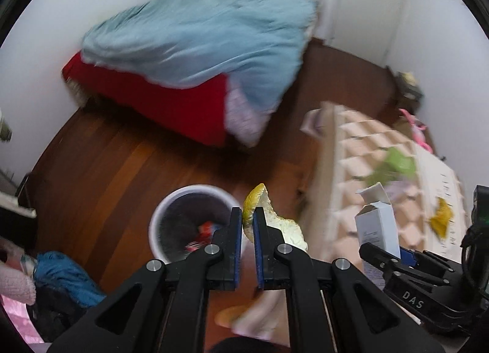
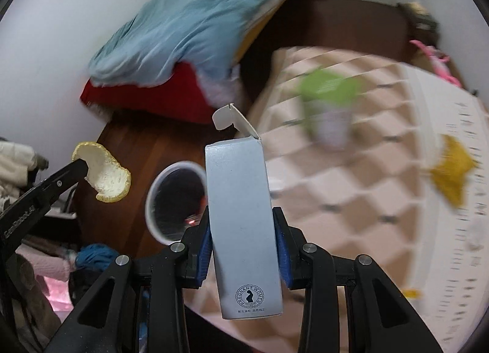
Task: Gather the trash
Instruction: 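Carry the peel and white box over the bin and release both, then withdraw both open tools from above the bin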
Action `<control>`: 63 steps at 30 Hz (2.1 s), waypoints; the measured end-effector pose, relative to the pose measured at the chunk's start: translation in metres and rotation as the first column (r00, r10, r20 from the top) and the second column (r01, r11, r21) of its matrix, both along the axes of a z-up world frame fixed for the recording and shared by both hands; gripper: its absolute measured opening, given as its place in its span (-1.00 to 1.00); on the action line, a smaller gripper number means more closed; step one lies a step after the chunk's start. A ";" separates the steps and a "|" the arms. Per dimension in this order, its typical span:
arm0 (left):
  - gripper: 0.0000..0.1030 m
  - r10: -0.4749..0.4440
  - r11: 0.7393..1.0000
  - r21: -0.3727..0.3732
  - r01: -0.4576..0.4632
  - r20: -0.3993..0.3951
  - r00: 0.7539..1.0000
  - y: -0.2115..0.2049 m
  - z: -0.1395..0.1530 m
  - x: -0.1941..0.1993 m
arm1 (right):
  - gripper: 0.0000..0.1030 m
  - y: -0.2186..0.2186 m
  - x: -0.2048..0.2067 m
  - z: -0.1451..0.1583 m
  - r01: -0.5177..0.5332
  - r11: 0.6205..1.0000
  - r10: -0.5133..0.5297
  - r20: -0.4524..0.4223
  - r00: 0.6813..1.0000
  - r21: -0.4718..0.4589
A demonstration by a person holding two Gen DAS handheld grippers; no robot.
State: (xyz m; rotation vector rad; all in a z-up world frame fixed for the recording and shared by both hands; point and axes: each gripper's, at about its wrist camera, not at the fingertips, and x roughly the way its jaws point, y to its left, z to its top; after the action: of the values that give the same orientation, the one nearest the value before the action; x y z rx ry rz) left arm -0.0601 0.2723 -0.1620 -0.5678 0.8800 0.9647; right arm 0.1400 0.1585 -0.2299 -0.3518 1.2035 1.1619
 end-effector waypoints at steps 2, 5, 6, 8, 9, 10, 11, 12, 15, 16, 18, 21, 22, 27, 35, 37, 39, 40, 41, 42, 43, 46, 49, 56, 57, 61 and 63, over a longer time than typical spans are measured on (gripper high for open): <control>-0.91 0.023 0.999 -0.044 -0.024 -0.017 1.000 0.027 -0.020 -0.019 | -0.27 0.034 -0.027 -0.020 -0.039 0.999 0.039 -0.013 0.999 -0.036; -0.91 0.038 0.993 -0.112 -0.042 -0.037 0.999 0.060 -0.048 -0.039 | -0.27 0.072 -0.056 -0.047 -0.077 0.993 0.074 -0.043 0.996 -0.087; -0.91 0.046 0.990 -0.135 -0.051 -0.041 0.998 0.072 -0.058 -0.045 | -0.27 0.087 -0.066 -0.058 -0.088 0.990 0.082 -0.056 0.995 -0.108; -0.91 0.058 0.984 -0.164 -0.065 -0.052 0.997 0.088 -0.073 -0.053 | -0.27 0.108 -0.080 -0.074 -0.106 0.985 0.097 -0.069 0.993 -0.138; -0.90 0.062 0.981 -0.179 -0.071 -0.056 0.996 0.098 -0.081 -0.056 | -0.27 0.117 -0.087 -0.081 -0.113 0.982 0.103 -0.072 0.992 -0.150; -0.89 0.063 0.979 -0.189 -0.074 -0.062 0.996 0.104 -0.086 -0.058 | -0.27 0.124 -0.091 -0.086 -0.121 0.980 0.111 -0.071 0.991 -0.161; -0.88 0.067 0.975 -0.205 -0.081 -0.073 0.995 0.114 -0.093 -0.060 | -0.27 0.133 -0.095 -0.092 -0.127 0.977 0.117 -0.070 0.991 -0.172; -0.86 0.070 0.973 -0.216 -0.085 -0.076 0.995 0.121 -0.098 -0.062 | -0.27 0.142 -0.098 -0.098 -0.131 0.974 0.120 -0.069 0.990 -0.183; -0.81 0.088 0.959 -0.263 -0.104 -0.072 0.994 0.137 -0.111 -0.069 | -0.26 0.166 -0.108 -0.114 -0.136 0.971 0.124 -0.076 0.989 -0.196; -0.72 0.096 0.957 -0.267 -0.115 -0.084 0.992 0.141 -0.114 -0.071 | -0.25 0.172 -0.108 -0.117 -0.138 0.969 0.124 -0.079 0.989 -0.203; 0.03 0.123 0.955 -0.258 -0.148 -0.110 0.986 0.146 -0.120 -0.077 | -0.24 0.183 -0.108 -0.129 -0.128 0.969 0.108 -0.104 0.989 -0.213; 0.91 0.184 0.946 -0.254 -0.202 -0.093 0.979 0.147 -0.126 -0.097 | 0.42 0.191 -0.103 -0.148 -0.125 0.966 0.090 -0.156 0.984 -0.226; 0.91 0.197 0.942 -0.257 -0.218 -0.107 0.975 0.145 -0.129 -0.103 | 0.44 0.190 -0.100 -0.150 -0.116 0.968 0.081 -0.160 0.984 -0.222; 0.91 0.215 0.948 -0.199 -0.250 -0.179 0.960 0.131 -0.135 -0.115 | 0.59 0.183 -0.101 -0.161 -0.129 0.960 0.100 -0.126 0.987 -0.247; 0.91 0.238 0.953 -0.135 -0.271 -0.218 0.946 0.101 -0.133 -0.121 | 0.93 0.169 -0.119 -0.143 -0.200 0.941 0.218 0.041 0.975 -0.273; 0.91 0.237 0.956 -0.123 -0.268 -0.220 0.946 0.094 -0.128 -0.121 | 0.93 0.164 -0.123 -0.135 -0.216 0.940 0.240 0.064 0.969 -0.265; 0.91 0.237 0.959 -0.105 -0.264 -0.219 0.946 0.086 -0.122 -0.120 | 0.93 0.159 -0.125 -0.128 -0.222 0.941 0.252 0.091 0.963 -0.257; 0.91 0.236 0.960 -0.101 -0.262 -0.216 0.947 0.083 -0.120 -0.119 | 0.93 0.156 -0.127 -0.124 -0.224 0.941 0.256 0.101 0.961 -0.253; 0.91 0.236 0.961 -0.094 -0.259 -0.207 0.949 0.078 -0.116 -0.119 | 0.93 0.153 -0.127 -0.120 -0.224 0.943 0.256 0.108 0.961 -0.247; 0.91 0.234 0.962 -0.091 -0.257 -0.204 0.950 0.075 -0.114 -0.119 | 0.93 0.151 -0.127 -0.116 -0.221 0.945 0.254 0.114 0.961 -0.241; 0.91 0.231 0.964 -0.086 -0.252 -0.206 0.951 0.071 -0.110 -0.118 | 0.93 0.148 -0.128 -0.112 -0.218 0.946 0.252 0.120 0.960 -0.239; 0.91 0.231 0.966 -0.075 -0.249 -0.195 0.953 0.062 -0.102 -0.118 | 0.93 0.138 -0.126 -0.099 -0.212 0.951 0.246 0.135 0.960 -0.224; 0.91 0.236 0.966 -0.063 -0.251 -0.178 0.955 0.052 -0.092 -0.120 | 0.93 0.129 -0.127 -0.084 -0.210 0.955 0.245 0.154 0.957 -0.209; 0.91 0.237 0.970 -0.027 -0.244 -0.156 0.959 0.025 -0.065 -0.124 | 0.93 0.099 -0.124 -0.048 -0.216 0.963 0.242 0.172 0.955 -0.158; 0.91 0.234 0.971 -0.017 -0.239 -0.154 0.960 0.019 -0.059 -0.125 | 0.93 0.094 -0.125 -0.043 -0.217 0.965 0.241 0.174 0.955 -0.149; 0.91 0.229 0.973 0.014 -0.229 -0.136 0.964 -0.001 -0.039 -0.129 | 0.93 0.071 -0.126 -0.021 -0.220 0.970 0.236 0.188 0.953 -0.105; 0.91 0.227 0.974 0.035 -0.225 -0.125 0.966 -0.014 -0.026 -0.130 | 0.93 0.059 -0.126 -0.009 -0.222 0.972 0.233 0.182 0.955 -0.080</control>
State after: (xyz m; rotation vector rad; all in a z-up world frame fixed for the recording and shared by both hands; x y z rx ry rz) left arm -0.1901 0.2587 -0.1882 -0.6026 0.9320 1.2274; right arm 0.0137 0.2176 -0.2389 -0.6457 1.0492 1.2610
